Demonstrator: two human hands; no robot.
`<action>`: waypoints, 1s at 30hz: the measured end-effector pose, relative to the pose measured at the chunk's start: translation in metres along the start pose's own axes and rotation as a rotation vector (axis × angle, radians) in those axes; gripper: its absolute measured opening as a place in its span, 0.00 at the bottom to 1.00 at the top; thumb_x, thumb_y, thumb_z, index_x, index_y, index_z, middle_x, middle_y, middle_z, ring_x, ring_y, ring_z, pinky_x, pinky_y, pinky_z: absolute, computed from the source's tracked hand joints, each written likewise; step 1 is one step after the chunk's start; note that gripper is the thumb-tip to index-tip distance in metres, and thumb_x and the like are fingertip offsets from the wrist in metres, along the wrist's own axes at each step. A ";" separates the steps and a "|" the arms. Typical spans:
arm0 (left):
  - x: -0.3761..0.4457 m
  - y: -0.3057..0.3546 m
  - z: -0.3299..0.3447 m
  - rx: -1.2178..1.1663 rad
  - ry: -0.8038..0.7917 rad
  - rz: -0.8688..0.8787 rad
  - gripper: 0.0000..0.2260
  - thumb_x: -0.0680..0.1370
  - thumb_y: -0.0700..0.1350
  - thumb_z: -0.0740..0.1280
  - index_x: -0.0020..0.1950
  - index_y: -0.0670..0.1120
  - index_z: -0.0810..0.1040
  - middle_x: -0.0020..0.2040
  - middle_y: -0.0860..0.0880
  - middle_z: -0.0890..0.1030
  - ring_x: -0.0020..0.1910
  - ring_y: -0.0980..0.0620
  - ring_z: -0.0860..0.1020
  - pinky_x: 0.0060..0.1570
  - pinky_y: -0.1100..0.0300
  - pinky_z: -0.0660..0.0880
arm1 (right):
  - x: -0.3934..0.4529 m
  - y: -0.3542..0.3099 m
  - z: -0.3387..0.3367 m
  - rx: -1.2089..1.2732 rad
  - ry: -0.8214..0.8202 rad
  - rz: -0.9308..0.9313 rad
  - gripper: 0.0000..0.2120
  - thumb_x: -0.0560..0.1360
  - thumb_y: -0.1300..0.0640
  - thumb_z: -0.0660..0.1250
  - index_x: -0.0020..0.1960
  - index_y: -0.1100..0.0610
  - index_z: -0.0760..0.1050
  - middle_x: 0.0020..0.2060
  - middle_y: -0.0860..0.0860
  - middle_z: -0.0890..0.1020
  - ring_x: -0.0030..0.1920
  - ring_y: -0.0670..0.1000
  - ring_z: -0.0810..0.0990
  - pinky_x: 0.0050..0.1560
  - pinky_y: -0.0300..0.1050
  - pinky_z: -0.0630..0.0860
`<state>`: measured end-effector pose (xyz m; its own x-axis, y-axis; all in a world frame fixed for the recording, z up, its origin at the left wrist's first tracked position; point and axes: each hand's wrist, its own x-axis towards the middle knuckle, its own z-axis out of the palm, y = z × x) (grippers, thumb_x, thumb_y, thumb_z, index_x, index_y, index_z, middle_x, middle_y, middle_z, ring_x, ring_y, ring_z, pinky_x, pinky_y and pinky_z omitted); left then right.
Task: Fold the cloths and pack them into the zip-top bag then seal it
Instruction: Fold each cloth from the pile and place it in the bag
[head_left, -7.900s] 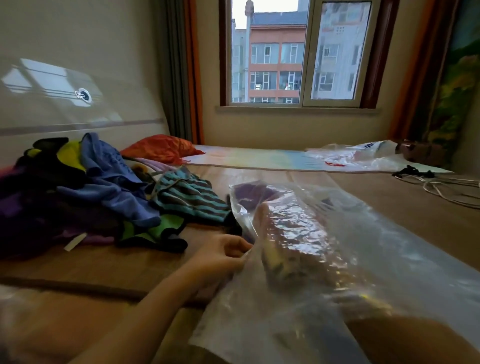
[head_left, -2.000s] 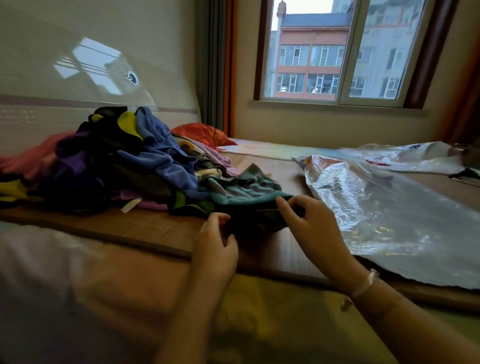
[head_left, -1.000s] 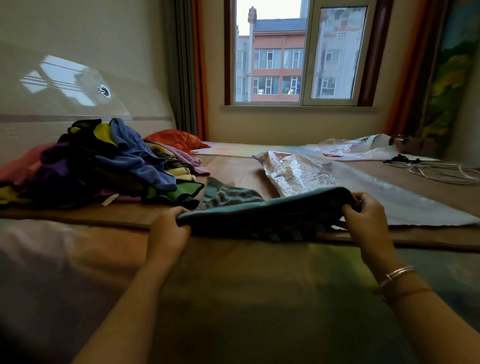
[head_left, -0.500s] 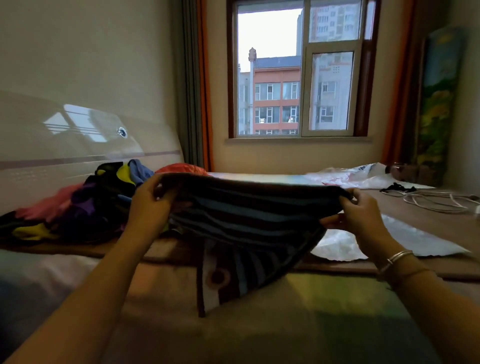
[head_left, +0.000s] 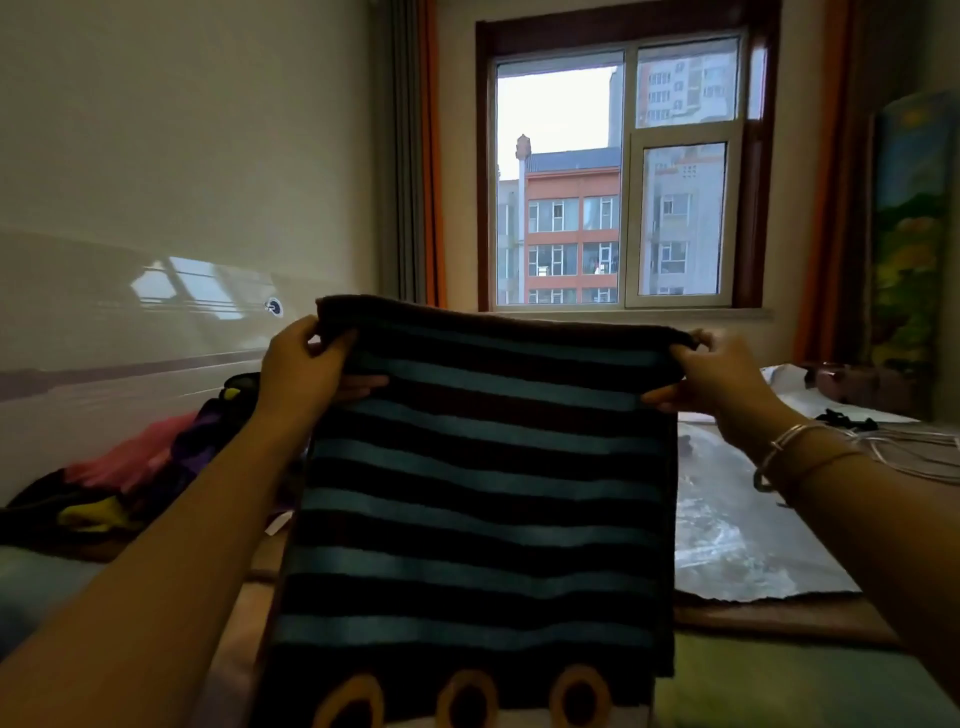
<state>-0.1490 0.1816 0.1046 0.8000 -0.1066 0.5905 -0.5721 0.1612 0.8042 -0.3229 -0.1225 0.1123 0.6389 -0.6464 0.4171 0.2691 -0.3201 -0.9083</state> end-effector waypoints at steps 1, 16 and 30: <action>0.005 -0.010 0.000 -0.003 -0.006 -0.031 0.14 0.80 0.45 0.64 0.65 0.46 0.72 0.60 0.45 0.78 0.37 0.44 0.84 0.38 0.58 0.82 | 0.006 0.005 0.006 0.009 -0.023 0.015 0.14 0.82 0.63 0.57 0.66 0.65 0.65 0.53 0.64 0.76 0.23 0.52 0.81 0.26 0.43 0.80; -0.021 -0.176 -0.006 -0.234 0.002 -0.457 0.11 0.80 0.36 0.57 0.57 0.34 0.74 0.49 0.33 0.79 0.41 0.45 0.82 0.39 0.55 0.80 | 0.008 0.148 0.039 0.035 -0.104 0.008 0.10 0.75 0.72 0.58 0.49 0.63 0.76 0.38 0.53 0.77 0.38 0.46 0.78 0.42 0.37 0.77; -0.113 -0.211 -0.045 0.361 0.040 -0.635 0.06 0.80 0.45 0.60 0.52 0.44 0.73 0.53 0.41 0.79 0.52 0.42 0.78 0.53 0.43 0.76 | -0.094 0.212 0.008 -0.486 -0.150 0.098 0.09 0.79 0.57 0.62 0.41 0.59 0.74 0.40 0.57 0.79 0.38 0.54 0.79 0.36 0.49 0.76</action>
<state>-0.1102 0.2042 -0.1345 0.9994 -0.0344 0.0052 -0.0138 -0.2540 0.9671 -0.3201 -0.1241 -0.1199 0.7500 -0.5947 0.2896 -0.1406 -0.5711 -0.8087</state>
